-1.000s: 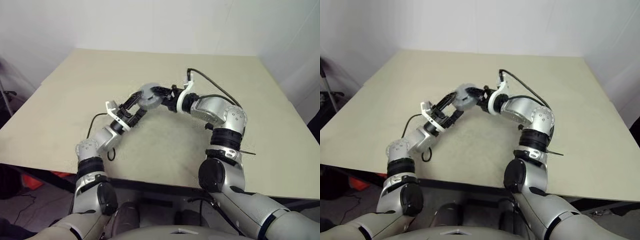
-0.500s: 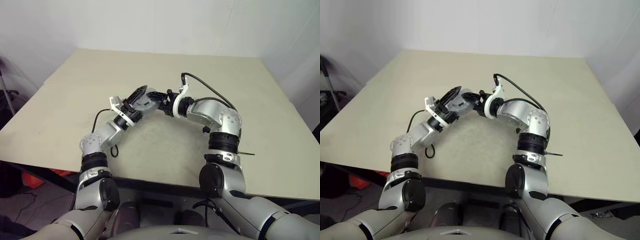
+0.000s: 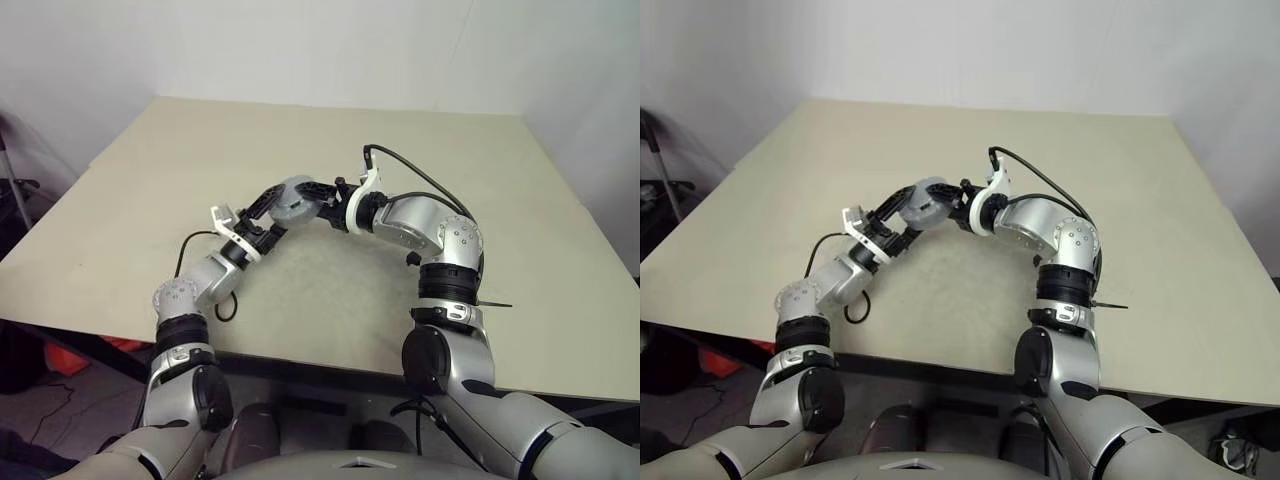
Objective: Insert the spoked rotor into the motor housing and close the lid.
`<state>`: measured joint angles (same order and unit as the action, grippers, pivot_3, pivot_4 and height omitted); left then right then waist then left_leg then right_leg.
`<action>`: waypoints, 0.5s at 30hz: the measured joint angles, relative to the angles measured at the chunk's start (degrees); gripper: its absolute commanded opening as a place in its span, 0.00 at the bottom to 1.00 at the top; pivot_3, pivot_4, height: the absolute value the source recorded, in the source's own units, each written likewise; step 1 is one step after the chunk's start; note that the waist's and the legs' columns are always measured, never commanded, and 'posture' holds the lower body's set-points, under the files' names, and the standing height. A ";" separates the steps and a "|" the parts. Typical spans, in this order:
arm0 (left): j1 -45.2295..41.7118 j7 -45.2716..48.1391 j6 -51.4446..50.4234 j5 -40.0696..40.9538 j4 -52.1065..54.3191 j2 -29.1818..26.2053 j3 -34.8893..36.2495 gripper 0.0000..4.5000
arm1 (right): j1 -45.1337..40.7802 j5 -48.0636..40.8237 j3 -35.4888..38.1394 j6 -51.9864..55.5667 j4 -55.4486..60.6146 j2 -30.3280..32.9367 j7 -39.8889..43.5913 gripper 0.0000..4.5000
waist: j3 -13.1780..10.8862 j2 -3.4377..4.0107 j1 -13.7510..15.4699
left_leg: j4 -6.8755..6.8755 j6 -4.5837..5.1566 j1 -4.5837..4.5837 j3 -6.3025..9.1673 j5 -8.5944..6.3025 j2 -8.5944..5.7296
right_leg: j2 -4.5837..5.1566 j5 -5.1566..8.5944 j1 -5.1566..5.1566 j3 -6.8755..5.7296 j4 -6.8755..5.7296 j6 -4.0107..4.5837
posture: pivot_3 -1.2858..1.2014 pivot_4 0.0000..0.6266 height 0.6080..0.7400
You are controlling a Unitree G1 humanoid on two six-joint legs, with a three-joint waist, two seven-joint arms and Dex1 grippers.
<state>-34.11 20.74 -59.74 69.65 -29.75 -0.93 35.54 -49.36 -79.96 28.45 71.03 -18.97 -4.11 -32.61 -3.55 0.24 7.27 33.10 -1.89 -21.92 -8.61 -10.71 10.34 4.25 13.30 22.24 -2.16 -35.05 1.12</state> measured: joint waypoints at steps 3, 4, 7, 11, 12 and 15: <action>-0.01 0.21 0.81 -0.17 0.01 0.07 -0.03 0.57 | 0.01 0.12 -0.67 -0.40 -0.54 0.53 0.08 0.46 | 0.00 0.00 0.00 | 0.01 0.00 0.00 -0.01 0.00 0.00 | 0.00 0.00 0.00 0.00 -0.02 0.00 | 0.52 0.00 1.00; -0.02 0.14 1.01 -0.14 -0.09 0.07 0.01 0.51 | 0.00 0.12 -1.01 -0.38 -0.56 0.76 0.25 0.46 | 0.00 0.00 0.00 | 0.02 0.00 0.00 -0.01 0.00 0.00 | 0.00 0.00 0.01 0.00 -0.02 0.00 | 0.52 0.00 1.00; -0.02 0.28 1.03 0.17 -0.21 0.09 0.01 0.49 | 0.00 0.12 -1.76 -0.43 -0.56 1.23 0.99 0.46 | 0.00 0.00 0.01 | 0.04 0.00 0.00 -0.01 0.00 0.00 | 0.00 0.00 0.00 0.00 -0.06 0.00 | 0.52 0.00 1.00; -0.17 0.94 0.99 0.27 -0.96 -0.11 -0.02 0.49 | 0.00 0.12 -2.36 -0.61 -0.56 1.52 1.37 0.46 | 0.00 -0.01 0.01 | 0.10 0.00 0.00 -0.01 0.00 0.00 | 0.01 0.00 0.01 0.00 -0.14 0.00 | 0.52 0.00 1.00; -0.17 1.08 0.99 0.26 -1.05 -0.13 -0.03 0.49 | 0.00 0.12 -2.50 -0.64 -0.56 1.59 1.46 0.46 | 0.00 0.00 0.00 | 0.12 0.00 0.01 -0.01 0.00 0.00 | 0.01 0.00 0.00 0.00 -0.16 0.00 | 0.52 0.00 1.00; -0.19 1.32 1.06 0.21 -1.13 -0.16 -0.03 0.49 | 0.10 0.45 -3.19 -0.90 -0.50 1.93 2.50 0.46 | 0.00 -0.01 0.00 | 0.15 0.00 0.01 -0.01 0.00 0.00 | 0.01 0.00 0.01 0.00 -0.21 0.00 | 0.52 0.00 1.00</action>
<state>-34.30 22.06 -58.67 69.86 -30.88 -1.09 35.51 -49.26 -79.51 25.26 70.13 -19.47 -2.18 -30.11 -3.55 0.23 7.28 33.25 -1.90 -21.91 -8.62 -10.71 10.34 4.26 13.30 22.25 -2.16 -35.26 1.12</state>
